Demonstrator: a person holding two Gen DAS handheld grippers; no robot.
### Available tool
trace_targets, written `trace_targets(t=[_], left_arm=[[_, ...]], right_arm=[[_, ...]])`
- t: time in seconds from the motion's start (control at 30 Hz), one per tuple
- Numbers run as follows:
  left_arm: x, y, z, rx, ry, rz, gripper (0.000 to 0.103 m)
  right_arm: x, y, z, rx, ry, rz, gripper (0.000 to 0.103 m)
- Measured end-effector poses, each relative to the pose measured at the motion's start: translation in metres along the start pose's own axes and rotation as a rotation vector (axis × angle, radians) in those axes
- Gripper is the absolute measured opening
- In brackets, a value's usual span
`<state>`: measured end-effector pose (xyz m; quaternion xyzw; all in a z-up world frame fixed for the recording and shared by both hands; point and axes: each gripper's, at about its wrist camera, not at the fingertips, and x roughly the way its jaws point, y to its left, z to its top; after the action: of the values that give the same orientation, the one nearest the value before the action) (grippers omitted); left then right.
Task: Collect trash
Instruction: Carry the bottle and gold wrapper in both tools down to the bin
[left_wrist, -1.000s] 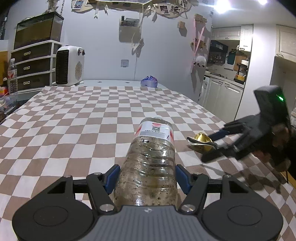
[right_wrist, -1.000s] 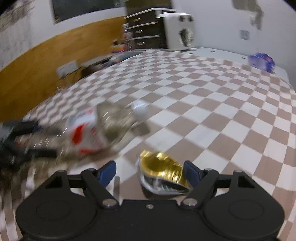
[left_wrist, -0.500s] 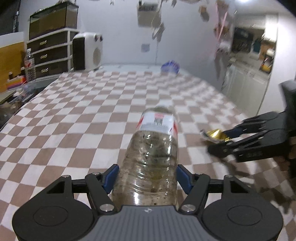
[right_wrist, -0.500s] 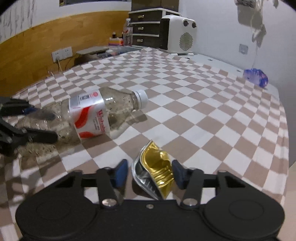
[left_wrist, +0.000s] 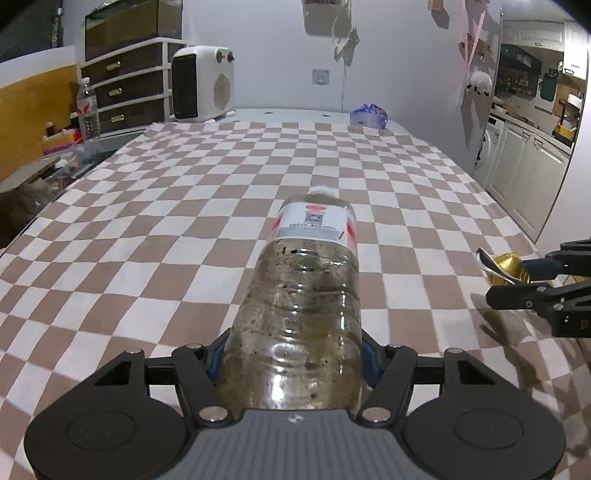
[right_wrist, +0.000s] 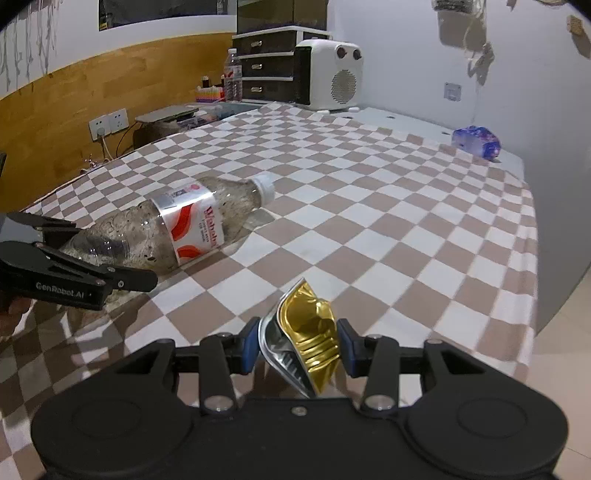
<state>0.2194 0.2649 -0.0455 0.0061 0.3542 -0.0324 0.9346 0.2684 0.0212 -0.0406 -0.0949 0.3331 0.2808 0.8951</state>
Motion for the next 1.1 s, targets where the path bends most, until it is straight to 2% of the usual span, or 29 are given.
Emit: trace_targets(t=[0.4, 0.7, 0.93, 1.1], left_arm=[[-0.061, -0.046, -0.007, 0.010, -0.106, -0.008, 0.062], [-0.091, -0.087, -0.012, 0.048, -0.142, -0.043, 0.062], [-0.116, -0.129, -0.014, 0.094, -0.216, -0.109, 0.062], [-0.123, -0.178, -0.017, 0.153, -0.251, -0.180, 0.062]], right_arm=[[-0.065, -0.009, -0.021, 0.053, -0.080, -0.024, 0.044], [-0.110, -0.020, -0.044, 0.077, -0.121, -0.045, 0.044], [-0.147, -0.039, -0.061, 0.118, -0.167, -0.072, 0.044], [-0.179, -0.062, -0.081, 0.153, -0.200, -0.113, 0.044]])
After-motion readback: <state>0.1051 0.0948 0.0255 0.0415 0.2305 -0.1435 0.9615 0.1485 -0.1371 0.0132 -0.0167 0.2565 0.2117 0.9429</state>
